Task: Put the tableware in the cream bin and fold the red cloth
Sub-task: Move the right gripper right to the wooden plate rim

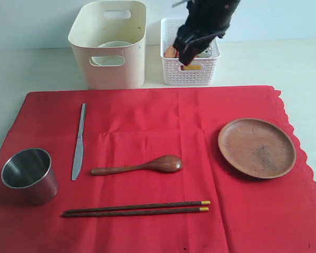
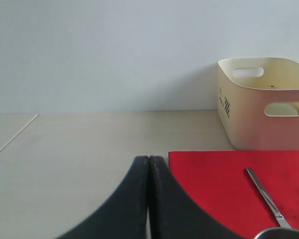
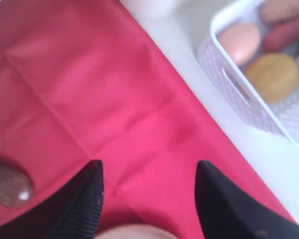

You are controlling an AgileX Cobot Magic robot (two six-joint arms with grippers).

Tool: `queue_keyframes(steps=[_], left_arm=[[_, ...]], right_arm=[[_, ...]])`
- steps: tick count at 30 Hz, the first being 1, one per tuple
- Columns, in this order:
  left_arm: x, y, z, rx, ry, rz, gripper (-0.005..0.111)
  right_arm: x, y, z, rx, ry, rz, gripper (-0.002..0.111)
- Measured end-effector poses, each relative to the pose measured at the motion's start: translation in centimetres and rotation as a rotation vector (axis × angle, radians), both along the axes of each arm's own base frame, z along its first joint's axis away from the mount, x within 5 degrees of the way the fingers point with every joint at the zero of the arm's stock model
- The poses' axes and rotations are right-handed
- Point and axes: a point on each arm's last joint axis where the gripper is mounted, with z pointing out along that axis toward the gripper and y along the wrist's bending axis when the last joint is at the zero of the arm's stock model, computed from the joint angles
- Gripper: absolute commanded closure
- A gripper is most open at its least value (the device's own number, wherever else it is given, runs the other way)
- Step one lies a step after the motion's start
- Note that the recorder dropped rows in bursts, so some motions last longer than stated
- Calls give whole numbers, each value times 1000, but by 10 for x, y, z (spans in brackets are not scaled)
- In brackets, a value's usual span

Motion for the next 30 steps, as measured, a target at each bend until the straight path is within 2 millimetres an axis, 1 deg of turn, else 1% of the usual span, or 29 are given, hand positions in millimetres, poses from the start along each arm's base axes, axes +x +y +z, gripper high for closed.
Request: queue_keyframes(steps=[3, 6, 10, 12, 16, 20, 23, 27, 30], left_arm=[[0, 0, 0, 0, 0, 0, 107], [0, 0, 0, 0, 0, 0, 107], [0, 0, 0, 0, 0, 0, 107], [0, 0, 0, 0, 0, 0, 107], [0, 0, 0, 0, 0, 0, 107], [0, 0, 0, 0, 0, 0, 107], [0, 0, 0, 0, 0, 0, 107], [0, 0, 0, 0, 0, 0, 107], [0, 0, 0, 0, 0, 0, 107]], right_arm=[[3, -16, -17, -138, 10, -59, 56], [9, -31, -30, -202, 58, -108, 56], [19, -54, -41, -232, 121, -164, 56], [24, -69, -46, -236, 145, -201, 56], [29, -95, -56, -222, 205, -239, 56], [25, -118, -72, -184, 297, -254, 56], [20, -130, -84, -138, 369, -250, 56], [12, -141, -96, -105, 433, -229, 56], [11, -144, -104, -106, 460, -225, 56]])
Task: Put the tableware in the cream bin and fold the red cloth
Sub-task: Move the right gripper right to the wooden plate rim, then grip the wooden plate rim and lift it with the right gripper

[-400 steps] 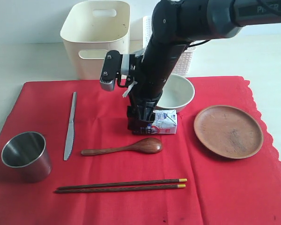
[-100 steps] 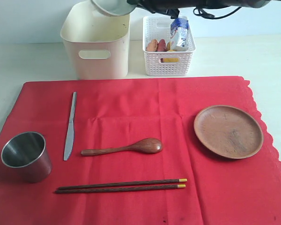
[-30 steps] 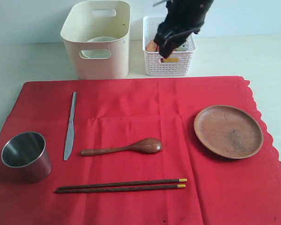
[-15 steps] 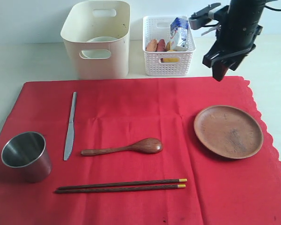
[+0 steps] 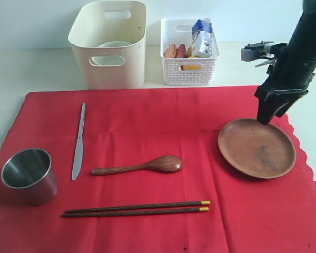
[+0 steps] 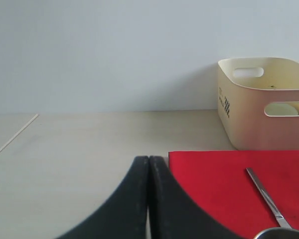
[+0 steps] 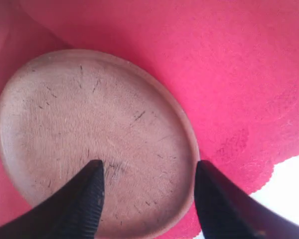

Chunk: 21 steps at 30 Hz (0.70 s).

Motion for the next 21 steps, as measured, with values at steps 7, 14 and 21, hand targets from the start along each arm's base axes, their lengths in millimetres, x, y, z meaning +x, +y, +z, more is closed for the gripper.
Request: queue_keyframes(steps=[7, 14, 21], left_arm=[[0, 0, 0, 0, 0, 0, 107], [0, 0, 0, 0, 0, 0, 107], [0, 0, 0, 0, 0, 0, 107]], right_arm=[[2, -2, -28, -15, 69, 1, 56], [2, -5, -46, -41, 115, 22, 56], [2, -6, -47, -43, 115, 30, 96]])
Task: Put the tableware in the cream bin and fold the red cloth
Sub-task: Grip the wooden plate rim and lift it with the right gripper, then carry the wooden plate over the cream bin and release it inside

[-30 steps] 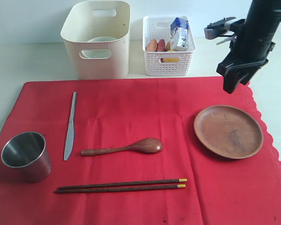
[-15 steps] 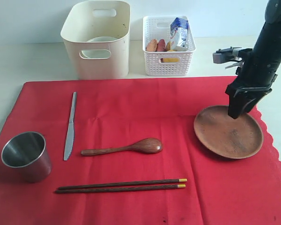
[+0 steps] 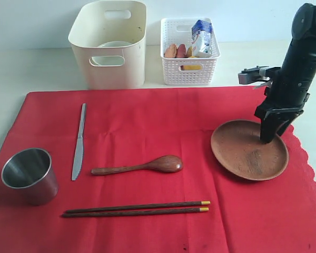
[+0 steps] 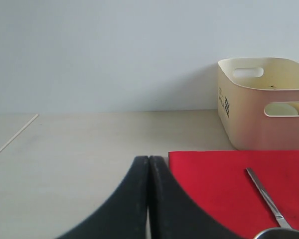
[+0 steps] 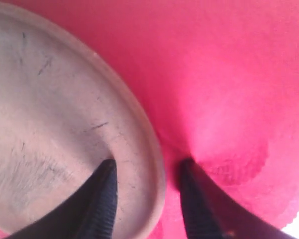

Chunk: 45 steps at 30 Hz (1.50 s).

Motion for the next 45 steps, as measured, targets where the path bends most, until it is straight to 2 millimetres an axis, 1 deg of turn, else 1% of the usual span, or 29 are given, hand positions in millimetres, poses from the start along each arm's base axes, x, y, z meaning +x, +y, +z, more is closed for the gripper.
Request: queue_keyframes(steps=[1, 2, 6, 9, 15, 20, 24, 33, 36, 40, 41, 42, 43, 44, 45], left_arm=[[0, 0, 0, 0, 0, 0, 107], [0, 0, 0, 0, 0, 0, 107], [0, 0, 0, 0, 0, 0, 107], [0, 0, 0, 0, 0, 0, 107], [0, 0, 0, 0, 0, 0, 107], [0, 0, 0, 0, 0, 0, 107], [0, 0, 0, 0, 0, 0, 107], [0, 0, 0, 0, 0, 0, 107], [0, 0, 0, 0, 0, 0, 107], [0, 0, 0, 0, 0, 0, 107], [0, 0, 0, 0, 0, 0, 107], [0, 0, 0, 0, 0, 0, 107], [0, 0, 0, 0, 0, 0, 107], [0, 0, 0, 0, 0, 0, 107], [0, 0, 0, 0, 0, 0, 107]], right_arm=[[-1, 1, 0, 6, 12, -2, 103], [-1, 1, 0, 8, 17, 0, 108], [-2, 1, 0, 9, 22, -3, 108], [-2, 1, 5, 11, 11, -2, 108], [-2, 3, 31, 52, -62, 11, 108], [-3, 11, 50, 171, -115, 46, 108], [-3, 17, 59, 246, -147, 62, 108], [-3, 21, 63, 295, -161, 69, 108], [0, 25, 68, 340, -175, 48, 108], [13, 43, 94, 531, -246, -18, 108], [16, 48, 102, 603, -263, -41, 108], [18, 51, 106, 643, -267, -59, 108], [20, 57, 114, 717, -276, -90, 108], [21, 59, 117, 761, -276, -110, 108], [22, 65, 124, 850, -282, -146, 108]])
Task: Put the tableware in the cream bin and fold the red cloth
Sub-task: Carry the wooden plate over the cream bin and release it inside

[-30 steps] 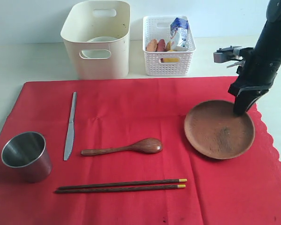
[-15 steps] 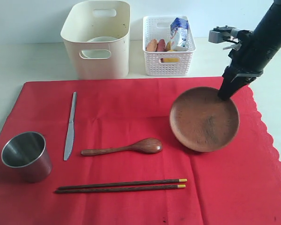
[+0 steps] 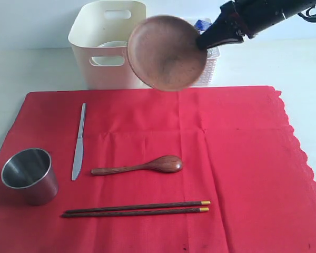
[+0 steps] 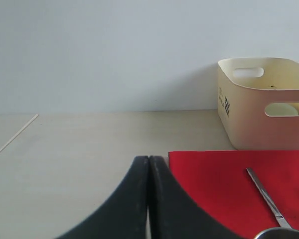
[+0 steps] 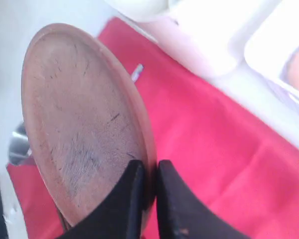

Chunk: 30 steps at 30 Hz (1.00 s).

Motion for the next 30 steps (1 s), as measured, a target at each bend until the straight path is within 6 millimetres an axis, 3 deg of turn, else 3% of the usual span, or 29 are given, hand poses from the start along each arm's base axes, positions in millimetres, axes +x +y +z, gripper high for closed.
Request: queue_keyframes(steps=[6, 9, 18, 30], left_arm=[[0, 0, 0, 0, 0, 0, 107], [0, 0, 0, 0, 0, 0, 107], [0, 0, 0, 0, 0, 0, 107], [0, 0, 0, 0, 0, 0, 107]], right_arm=[[3, 23, 24, 288, -4, -58, 108], [-1, 57, 28, 387, -29, -72, 108], [14, 112, -2, 329, -182, -366, 108], [40, 126, -39, 248, -211, -478, 108]])
